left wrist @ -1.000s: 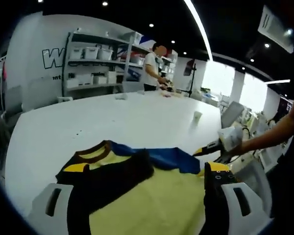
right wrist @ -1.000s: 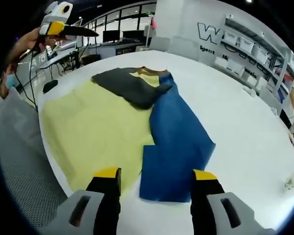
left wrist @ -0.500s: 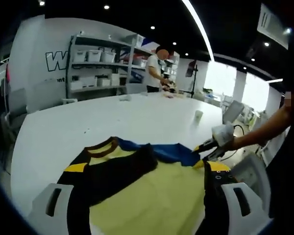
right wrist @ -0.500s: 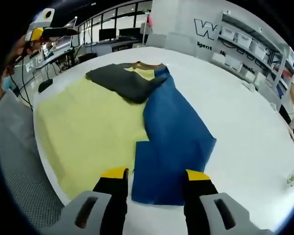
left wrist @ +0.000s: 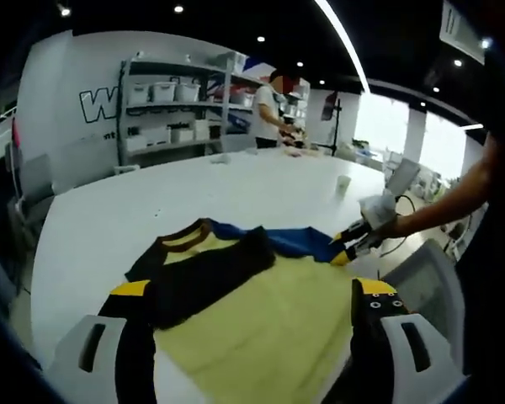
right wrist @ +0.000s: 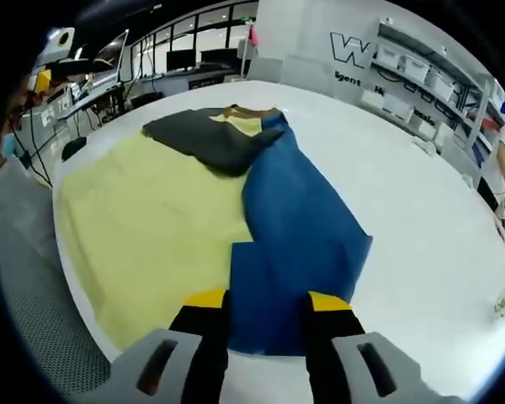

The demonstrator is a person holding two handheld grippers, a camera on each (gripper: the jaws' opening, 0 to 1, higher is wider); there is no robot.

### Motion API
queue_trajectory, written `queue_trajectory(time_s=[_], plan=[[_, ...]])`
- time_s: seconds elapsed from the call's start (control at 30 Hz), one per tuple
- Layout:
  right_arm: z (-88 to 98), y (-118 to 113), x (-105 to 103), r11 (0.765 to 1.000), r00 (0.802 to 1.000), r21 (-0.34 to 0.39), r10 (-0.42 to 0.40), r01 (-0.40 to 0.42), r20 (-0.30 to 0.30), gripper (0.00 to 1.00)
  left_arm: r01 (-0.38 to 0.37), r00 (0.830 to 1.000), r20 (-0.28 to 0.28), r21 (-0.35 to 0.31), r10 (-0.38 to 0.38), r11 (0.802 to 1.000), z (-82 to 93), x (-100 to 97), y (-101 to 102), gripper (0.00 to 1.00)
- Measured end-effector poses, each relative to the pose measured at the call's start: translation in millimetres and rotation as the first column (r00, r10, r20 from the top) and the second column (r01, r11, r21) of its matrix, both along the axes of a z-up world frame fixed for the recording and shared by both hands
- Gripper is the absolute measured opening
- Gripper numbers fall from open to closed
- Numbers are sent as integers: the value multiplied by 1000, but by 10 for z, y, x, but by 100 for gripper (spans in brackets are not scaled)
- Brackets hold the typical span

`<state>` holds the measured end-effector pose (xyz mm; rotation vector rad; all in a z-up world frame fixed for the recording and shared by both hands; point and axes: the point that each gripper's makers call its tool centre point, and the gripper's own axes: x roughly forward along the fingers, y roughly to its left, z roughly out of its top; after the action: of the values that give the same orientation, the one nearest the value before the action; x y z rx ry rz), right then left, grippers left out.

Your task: Fold the garment on the visible template until the final outline fits inside the template.

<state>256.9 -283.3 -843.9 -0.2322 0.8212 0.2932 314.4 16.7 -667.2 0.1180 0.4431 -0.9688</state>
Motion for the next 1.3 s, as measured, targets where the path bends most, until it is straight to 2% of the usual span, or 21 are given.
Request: queue_trajectory(time_s=[0.23, 0.37, 0.5, 0.63, 0.73, 0.83, 1.03, 1.1, 1.3], plan=[[12, 11, -10, 1000, 1000, 8, -11, 11, 3, 23, -1, 1000, 24, 16, 1, 1000, 11, -106, 100, 95], [11, -31, -13, 1000, 1000, -25, -12, 13, 8, 12, 5, 1000, 15, 26, -5, 1000, -43, -182, 133, 94], [3, -75, 3, 999, 1000, -25, -24, 24, 6, 6, -2, 1000, 10, 25, 2, 1000, -73, -232, 160, 93], [6, -108, 2, 996, 997, 34, -77, 78, -19, 0, -1, 1000, 8, 36, 1, 999, -113, -286, 183, 94], [4, -125, 7, 993, 995, 66, -95, 96, -23, 0, 2, 1000, 12, 38, -2, 999, -109, -318, 200, 94], [25, -120, -9, 994, 995, 63, -92, 93, -26, 0, -15, 1000, 13, 34, 15, 999, -112, -328, 219, 93], [228, -153, 55, 988, 992, 89, -128, 126, 20, 0, -30, 1000, 2, 9, 30, 1000, -126, -409, 203, 93], [337, -157, 96, 982, 988, 121, -152, 146, 42, 0, -30, 1000, 4, 10, 30, 999, -141, -422, 205, 93], [557, -199, 203, 973, 979, 158, -184, 169, 85, 0, -17, 1000, 16, 66, 15, 998, -216, -428, 253, 92]])
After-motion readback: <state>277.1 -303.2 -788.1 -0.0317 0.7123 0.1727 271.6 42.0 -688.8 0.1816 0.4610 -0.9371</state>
